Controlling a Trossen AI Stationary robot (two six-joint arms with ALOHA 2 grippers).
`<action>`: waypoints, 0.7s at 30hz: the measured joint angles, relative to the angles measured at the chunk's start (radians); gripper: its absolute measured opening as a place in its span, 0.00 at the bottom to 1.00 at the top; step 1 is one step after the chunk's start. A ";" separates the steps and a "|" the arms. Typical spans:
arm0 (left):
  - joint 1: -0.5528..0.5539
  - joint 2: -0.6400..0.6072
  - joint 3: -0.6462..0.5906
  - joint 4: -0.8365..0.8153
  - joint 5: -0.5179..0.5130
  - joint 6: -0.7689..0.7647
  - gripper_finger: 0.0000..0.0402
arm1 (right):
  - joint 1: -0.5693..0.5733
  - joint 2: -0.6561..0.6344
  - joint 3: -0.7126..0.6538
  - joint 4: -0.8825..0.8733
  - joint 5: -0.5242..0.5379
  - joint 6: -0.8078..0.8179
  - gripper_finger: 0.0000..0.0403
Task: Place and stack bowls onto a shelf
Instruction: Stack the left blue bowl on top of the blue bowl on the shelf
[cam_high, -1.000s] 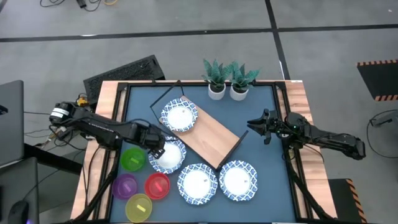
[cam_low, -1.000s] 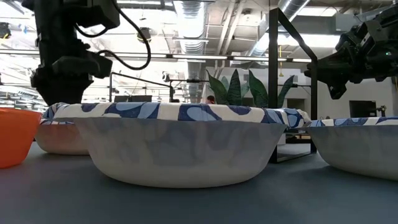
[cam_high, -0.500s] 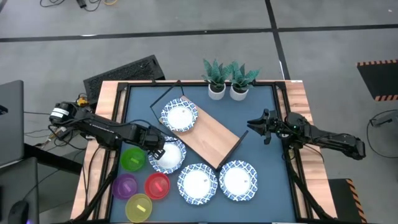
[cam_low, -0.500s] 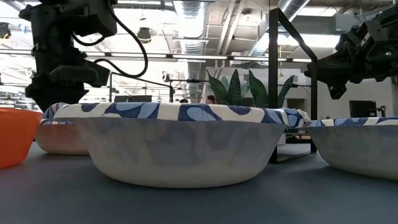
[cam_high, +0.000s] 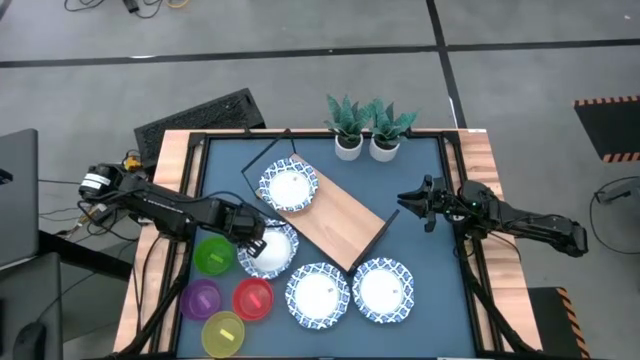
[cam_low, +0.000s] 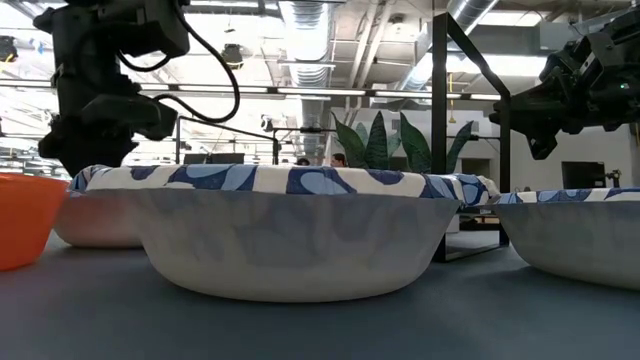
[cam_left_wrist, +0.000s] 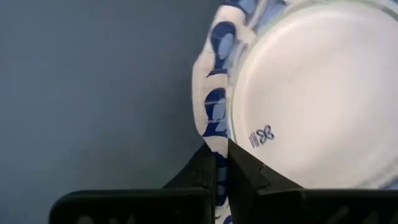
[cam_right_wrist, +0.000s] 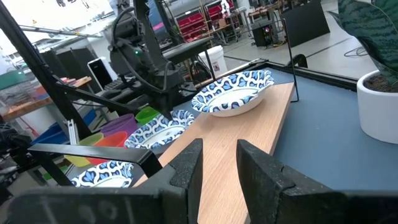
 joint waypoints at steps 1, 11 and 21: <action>-0.001 0.000 0.007 -0.001 0.015 0.000 0.01 | 0.000 0.000 0.000 0.000 0.000 0.000 0.30; -0.001 -0.001 0.151 -0.071 0.111 0.003 0.00 | 0.000 0.000 0.000 0.074 -0.003 0.149 0.30; 0.020 -0.002 0.312 -0.279 0.023 0.047 0.00 | 0.000 0.000 0.000 0.052 0.003 0.278 0.30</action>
